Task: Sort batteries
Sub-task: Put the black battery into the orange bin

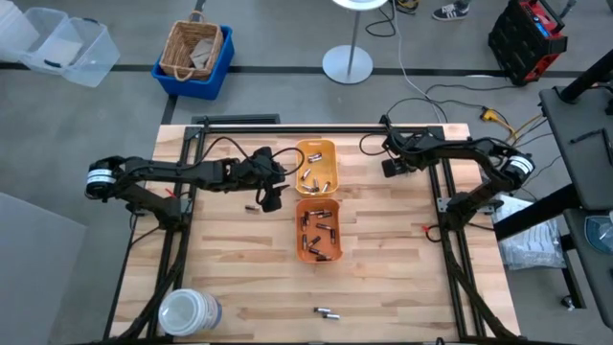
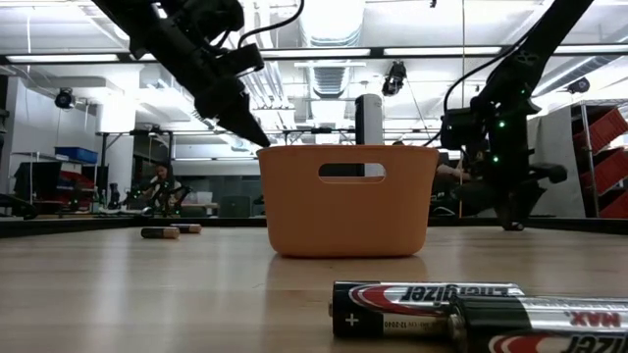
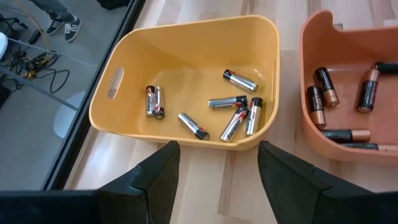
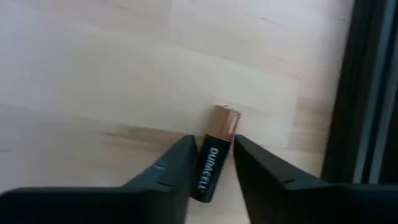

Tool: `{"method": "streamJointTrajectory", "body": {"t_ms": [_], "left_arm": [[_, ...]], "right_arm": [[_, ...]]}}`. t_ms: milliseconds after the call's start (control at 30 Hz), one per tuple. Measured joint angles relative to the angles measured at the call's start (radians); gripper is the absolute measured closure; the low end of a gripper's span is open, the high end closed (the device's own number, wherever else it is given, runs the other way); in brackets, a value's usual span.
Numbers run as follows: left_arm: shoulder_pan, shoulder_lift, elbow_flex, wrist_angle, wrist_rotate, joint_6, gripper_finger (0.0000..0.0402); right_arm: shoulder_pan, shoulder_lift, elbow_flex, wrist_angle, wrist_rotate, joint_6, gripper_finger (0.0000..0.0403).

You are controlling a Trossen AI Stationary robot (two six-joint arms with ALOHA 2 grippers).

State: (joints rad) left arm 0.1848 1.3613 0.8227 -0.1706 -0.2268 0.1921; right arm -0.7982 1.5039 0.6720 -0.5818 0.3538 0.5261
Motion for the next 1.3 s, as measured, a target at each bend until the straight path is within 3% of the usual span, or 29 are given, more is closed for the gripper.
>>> {"method": "streamJointTrajectory", "body": {"t_ms": [200,333,567,833,1000,1300], "left_arm": [[0.000,0.000,0.000,0.022,0.001,-0.029,0.0206],[0.000,0.000,0.000,0.022,0.001,-0.048,0.0206],[-0.002,0.000,0.000,0.021,0.001,-0.086,0.0206],[-0.003,0.000,0.000,0.021,0.001,-0.094,0.0206],[-0.003,0.000,0.000,0.021,0.001,-0.078,0.0206],[-0.003,0.001,0.000,0.055,0.001,-0.040,0.0206]], "right_arm": [[0.000,0.001,0.005,0.006,-0.051,-0.052,0.0362],[-0.002,0.002,0.006,0.004,-0.080,-0.081,0.0369],[-0.003,0.002,0.006,0.004,-0.134,-0.147,0.0335],[-0.003,0.002,0.008,-0.007,-0.185,-0.161,0.0331],[-0.003,0.002,0.018,-0.007,-0.283,-0.165,0.0304],[-0.002,0.003,0.021,0.005,-0.306,-0.195,0.0271]]}}
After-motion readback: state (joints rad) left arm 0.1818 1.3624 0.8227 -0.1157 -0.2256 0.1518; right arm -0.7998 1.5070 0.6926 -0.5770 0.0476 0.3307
